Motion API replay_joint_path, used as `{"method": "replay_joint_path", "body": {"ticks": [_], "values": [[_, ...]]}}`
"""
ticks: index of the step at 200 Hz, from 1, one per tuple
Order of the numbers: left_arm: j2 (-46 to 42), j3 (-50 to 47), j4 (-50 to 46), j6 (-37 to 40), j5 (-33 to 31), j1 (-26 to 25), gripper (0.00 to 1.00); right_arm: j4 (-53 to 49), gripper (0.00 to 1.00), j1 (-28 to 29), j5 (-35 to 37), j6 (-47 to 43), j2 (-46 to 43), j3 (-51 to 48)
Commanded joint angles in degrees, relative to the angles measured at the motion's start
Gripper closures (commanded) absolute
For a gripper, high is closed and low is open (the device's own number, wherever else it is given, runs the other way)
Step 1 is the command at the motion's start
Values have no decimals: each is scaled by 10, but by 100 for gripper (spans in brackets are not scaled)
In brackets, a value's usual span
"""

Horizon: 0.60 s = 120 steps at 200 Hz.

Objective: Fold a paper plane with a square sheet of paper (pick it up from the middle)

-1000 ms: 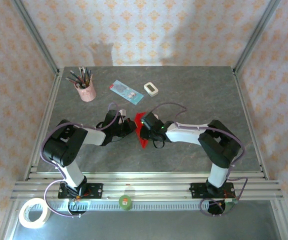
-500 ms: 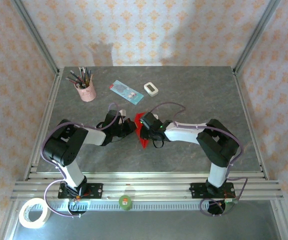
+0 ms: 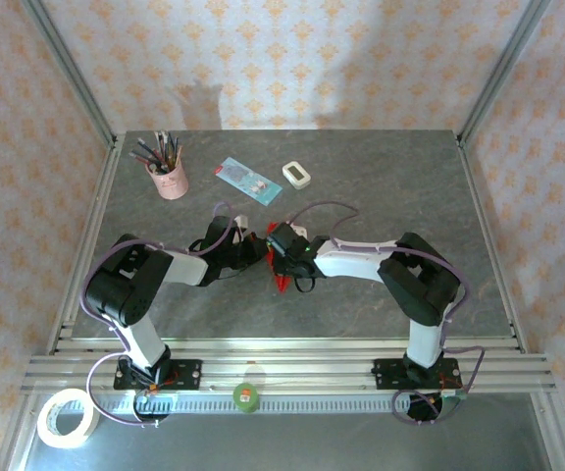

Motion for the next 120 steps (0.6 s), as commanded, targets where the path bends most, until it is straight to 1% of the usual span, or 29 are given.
{"method": "replay_joint_path", "body": {"ticks": [1,14,21,41,60,93,120], "values": [[4,4,1,5,1,-2,93,-27,79,2,29,10,7,14],[-3,5,-6,7,-3,-1,89,-30,83,2,34,13,6,16],[-10,6,-14,8,-9,1,85,-32,86,2,39,14,4,16],[-43,6,-44,18,-34,9,69,-47,88,2,70,15,-5,18],[-85,4,-81,33,-67,24,56,-61,90,-7,95,6,-16,22],[-148,8,-160,77,-124,51,39,-65,91,-51,101,-41,-33,27],[-177,13,-212,108,-165,64,27,-62,91,-109,68,-116,-25,43]]}}
